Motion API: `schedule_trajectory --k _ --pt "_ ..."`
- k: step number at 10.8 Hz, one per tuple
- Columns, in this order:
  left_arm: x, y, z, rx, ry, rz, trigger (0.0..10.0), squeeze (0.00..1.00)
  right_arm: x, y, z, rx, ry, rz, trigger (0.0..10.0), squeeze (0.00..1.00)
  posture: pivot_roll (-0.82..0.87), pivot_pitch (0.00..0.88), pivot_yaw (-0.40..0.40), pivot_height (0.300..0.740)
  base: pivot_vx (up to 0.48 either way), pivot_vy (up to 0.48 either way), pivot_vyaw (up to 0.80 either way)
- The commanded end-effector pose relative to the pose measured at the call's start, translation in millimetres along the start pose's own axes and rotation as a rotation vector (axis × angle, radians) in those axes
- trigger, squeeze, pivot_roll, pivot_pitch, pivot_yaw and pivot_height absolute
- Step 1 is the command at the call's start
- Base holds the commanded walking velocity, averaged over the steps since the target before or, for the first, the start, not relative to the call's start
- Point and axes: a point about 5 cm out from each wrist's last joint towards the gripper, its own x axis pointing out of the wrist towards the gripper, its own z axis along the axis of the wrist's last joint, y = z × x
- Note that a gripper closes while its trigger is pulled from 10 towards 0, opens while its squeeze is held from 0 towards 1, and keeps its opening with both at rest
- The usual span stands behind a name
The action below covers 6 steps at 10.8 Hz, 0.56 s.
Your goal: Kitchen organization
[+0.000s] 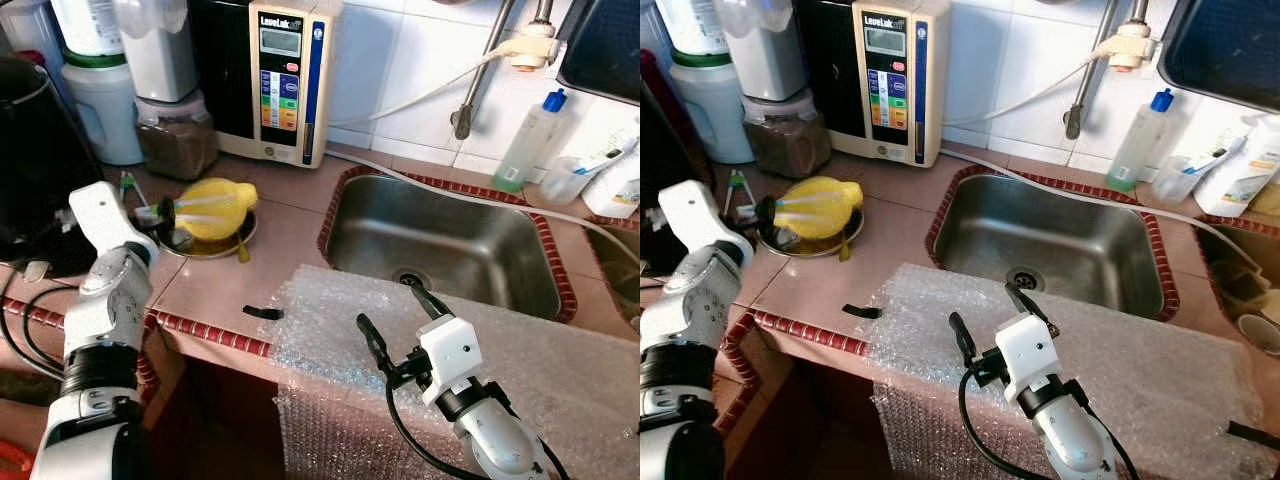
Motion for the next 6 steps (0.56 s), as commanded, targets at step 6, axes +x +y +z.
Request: schedule_trajectory --k 6 --pt "5.2 -18.0 -4 -0.110 0.070 -0.027 0.0 0.00 -0.5 -1.8 1 -0.026 -0.010 -0.022 10.0 0.00 0.07 0.000 -0.033 0.740 0.000 0.000 0.00"
